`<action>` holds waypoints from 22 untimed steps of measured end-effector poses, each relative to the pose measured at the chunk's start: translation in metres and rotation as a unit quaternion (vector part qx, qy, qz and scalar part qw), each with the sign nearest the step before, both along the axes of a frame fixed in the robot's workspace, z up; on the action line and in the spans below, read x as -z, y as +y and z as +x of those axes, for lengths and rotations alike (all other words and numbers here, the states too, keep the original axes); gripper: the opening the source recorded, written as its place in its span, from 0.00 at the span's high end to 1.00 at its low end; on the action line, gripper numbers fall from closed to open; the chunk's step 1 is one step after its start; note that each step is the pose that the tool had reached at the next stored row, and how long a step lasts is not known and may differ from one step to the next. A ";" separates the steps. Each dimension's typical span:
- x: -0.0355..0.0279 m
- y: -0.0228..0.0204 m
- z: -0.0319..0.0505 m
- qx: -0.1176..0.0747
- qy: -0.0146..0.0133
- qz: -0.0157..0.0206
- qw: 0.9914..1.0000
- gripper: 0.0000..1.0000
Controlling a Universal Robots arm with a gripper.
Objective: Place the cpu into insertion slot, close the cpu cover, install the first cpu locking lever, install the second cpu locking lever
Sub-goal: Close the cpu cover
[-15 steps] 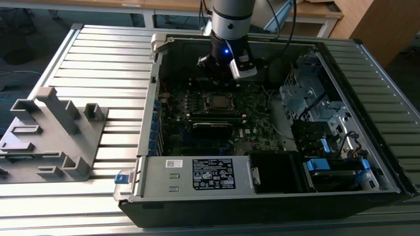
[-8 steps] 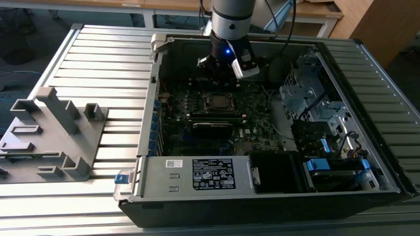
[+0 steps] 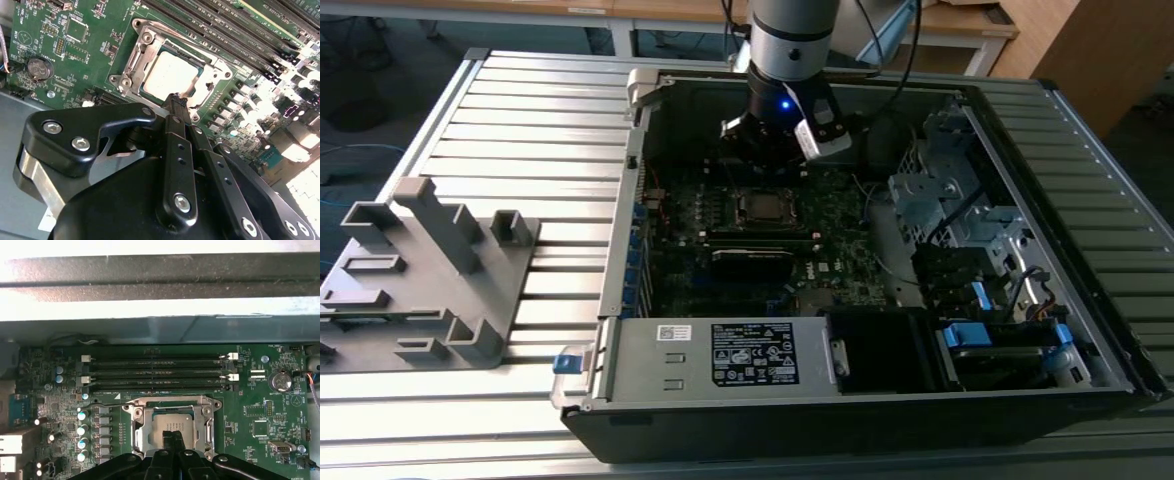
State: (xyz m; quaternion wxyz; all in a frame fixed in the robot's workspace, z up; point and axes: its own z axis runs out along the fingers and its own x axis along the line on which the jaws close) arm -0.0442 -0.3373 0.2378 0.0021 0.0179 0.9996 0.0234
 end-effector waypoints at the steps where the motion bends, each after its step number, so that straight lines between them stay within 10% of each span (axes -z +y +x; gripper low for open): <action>1: 0.0000 0.0000 0.0000 -0.001 0.000 0.000 1.000 0.90; 22: 0.0008 0.0000 0.0000 -0.013 0.000 0.000 1.000 0.90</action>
